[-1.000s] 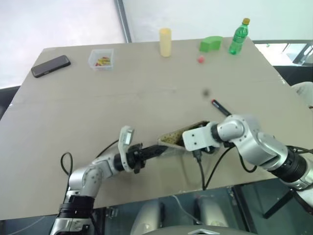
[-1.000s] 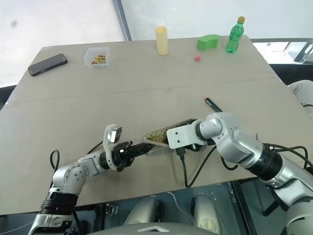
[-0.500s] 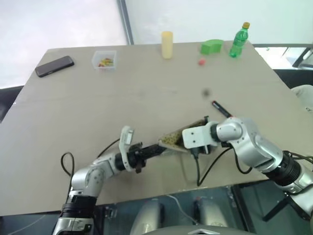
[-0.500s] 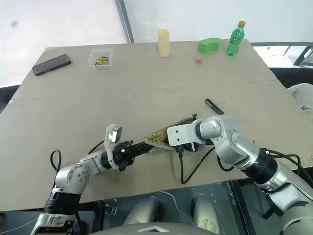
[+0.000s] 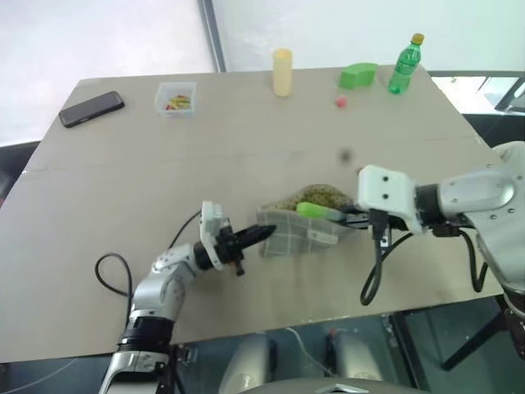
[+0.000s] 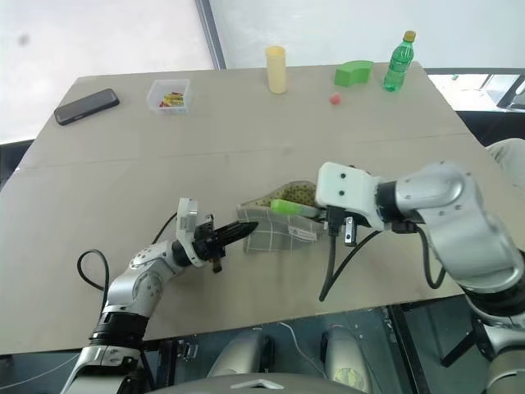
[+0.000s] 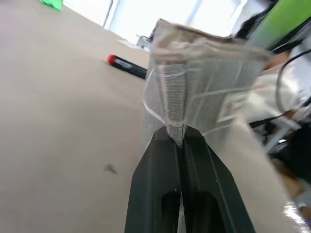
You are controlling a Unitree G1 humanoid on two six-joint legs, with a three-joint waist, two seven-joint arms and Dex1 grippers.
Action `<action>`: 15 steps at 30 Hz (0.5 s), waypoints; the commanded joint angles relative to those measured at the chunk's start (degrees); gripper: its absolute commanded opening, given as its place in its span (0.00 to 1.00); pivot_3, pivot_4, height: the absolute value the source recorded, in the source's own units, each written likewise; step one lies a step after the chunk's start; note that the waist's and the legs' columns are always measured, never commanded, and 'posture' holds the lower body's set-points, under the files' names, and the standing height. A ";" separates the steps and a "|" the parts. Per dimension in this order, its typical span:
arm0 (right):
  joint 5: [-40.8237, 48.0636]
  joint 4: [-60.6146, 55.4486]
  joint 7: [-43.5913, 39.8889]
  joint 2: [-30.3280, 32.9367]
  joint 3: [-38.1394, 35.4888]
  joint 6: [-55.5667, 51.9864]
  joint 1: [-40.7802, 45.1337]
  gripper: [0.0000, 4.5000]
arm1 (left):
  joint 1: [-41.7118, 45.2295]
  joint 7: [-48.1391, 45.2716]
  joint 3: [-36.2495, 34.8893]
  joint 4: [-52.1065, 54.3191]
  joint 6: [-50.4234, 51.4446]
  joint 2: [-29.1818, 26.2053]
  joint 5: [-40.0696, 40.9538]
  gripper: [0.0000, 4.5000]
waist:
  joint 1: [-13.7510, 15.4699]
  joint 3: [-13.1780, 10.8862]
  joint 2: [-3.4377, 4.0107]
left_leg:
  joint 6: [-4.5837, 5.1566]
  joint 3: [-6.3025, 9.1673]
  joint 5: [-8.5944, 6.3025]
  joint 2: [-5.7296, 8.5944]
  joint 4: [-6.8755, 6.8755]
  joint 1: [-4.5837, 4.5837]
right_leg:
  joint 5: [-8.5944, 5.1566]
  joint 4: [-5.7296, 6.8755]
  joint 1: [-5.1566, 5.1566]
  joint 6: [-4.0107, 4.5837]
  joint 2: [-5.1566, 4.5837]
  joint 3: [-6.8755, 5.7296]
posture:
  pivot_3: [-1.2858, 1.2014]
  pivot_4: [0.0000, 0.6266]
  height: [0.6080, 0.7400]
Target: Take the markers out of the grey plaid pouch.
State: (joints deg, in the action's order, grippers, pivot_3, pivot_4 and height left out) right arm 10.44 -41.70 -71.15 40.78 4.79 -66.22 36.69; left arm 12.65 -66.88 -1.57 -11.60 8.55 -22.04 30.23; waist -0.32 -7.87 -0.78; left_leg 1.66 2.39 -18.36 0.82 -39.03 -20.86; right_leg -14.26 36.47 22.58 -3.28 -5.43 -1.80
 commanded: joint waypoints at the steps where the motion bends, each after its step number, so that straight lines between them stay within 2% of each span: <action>1: 7.25 3.35 6.82 -10.39 -16.34 -9.39 5.85 0.04 | 0.35 1.60 0.53 -2.80 -8.98 -0.33 -6.35 0.00 | -0.39 -0.02 0.04 | 0.00 0.00 0.00 0.00 0.01 0.00 | 0.00 0.00 0.00 0.00 0.00 0.00 | 0.52 0.24 1.00; 3: 5.56 9.22 14.24 -12.77 -21.69 -8.68 8.18 0.04 | -0.38 1.73 0.47 -2.01 -10.98 -0.67 -7.23 0.00 | -0.36 -0.04 0.07 | 0.00 0.00 0.00 0.01 0.05 0.01 | 0.00 0.05 0.05 0.00 -0.02 0.04 | 0.52 0.24 1.00; 6: 2.30 17.49 21.50 -9.25 -23.24 -4.93 7.99 0.04 | -1.86 2.50 0.04 -0.90 -12.52 -1.16 -8.05 0.00 | 0.14 -0.06 0.09 | 0.00 0.04 0.00 0.10 0.07 -0.03 | 0.00 0.04 0.08 0.00 -0.08 0.02 | 0.52 0.24 1.00; 9: -2.34 28.73 27.63 -2.65 -21.74 1.57 5.74 0.04 | -4.23 3.98 -0.89 1.60 -12.43 -1.65 -7.79 0.00 | 0.42 -0.07 0.11 | 0.02 0.06 -0.01 0.30 0.17 -0.09 | 0.00 -0.05 0.11 0.00 -0.21 0.02 | 0.52 0.24 1.00; 11: -2.11 34.36 29.35 -0.97 -22.08 3.40 5.99 0.04 | -5.43 4.80 -1.28 2.65 -12.44 -1.91 -7.69 0.00 | 0.15 -0.13 0.22 | 0.03 -0.01 -0.01 0.41 0.32 -0.09 | 0.00 -0.11 0.18 0.00 -0.29 0.12 | 0.52 0.24 1.00; 15: -4.62 44.96 31.10 1.84 -17.49 11.50 4.50 0.04 | -7.56 5.77 -1.78 4.10 -13.47 -2.15 -7.64 0.00 | -0.58 -0.21 0.36 | 0.04 -0.16 0.00 0.42 0.48 0.01 | 0.00 -0.14 0.22 -0.02 -0.28 0.16 | 0.52 0.24 1.00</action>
State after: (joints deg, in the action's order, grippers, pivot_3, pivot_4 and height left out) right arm 6.88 1.01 -40.90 41.72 -14.01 -58.86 41.29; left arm 6.20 -61.40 -2.87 -8.81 -4.31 -23.70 22.65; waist -0.90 -8.08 -0.42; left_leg 1.70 2.19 -18.36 1.23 -38.52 -20.82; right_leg -14.26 36.33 22.80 -3.30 -5.68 -1.62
